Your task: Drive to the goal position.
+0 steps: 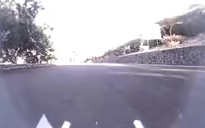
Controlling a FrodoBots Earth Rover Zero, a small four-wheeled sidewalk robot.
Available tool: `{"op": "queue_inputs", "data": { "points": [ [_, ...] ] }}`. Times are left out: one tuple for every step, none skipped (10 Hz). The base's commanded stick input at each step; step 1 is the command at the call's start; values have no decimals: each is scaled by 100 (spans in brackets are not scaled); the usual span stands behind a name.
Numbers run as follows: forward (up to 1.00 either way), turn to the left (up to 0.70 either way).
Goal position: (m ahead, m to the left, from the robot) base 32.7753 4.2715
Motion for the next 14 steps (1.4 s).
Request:
{"op": "queue_inputs", "data": {
  "points": [
    [69,5],
    [69,5],
    [69,5],
    [69,5],
    [69,5],
    [69,5],
    [69,5],
    [69,5],
    [69,5],
    [69,5],
    [69,5],
    [69,5],
    [69,5],
    [69,5]
  ]
}}
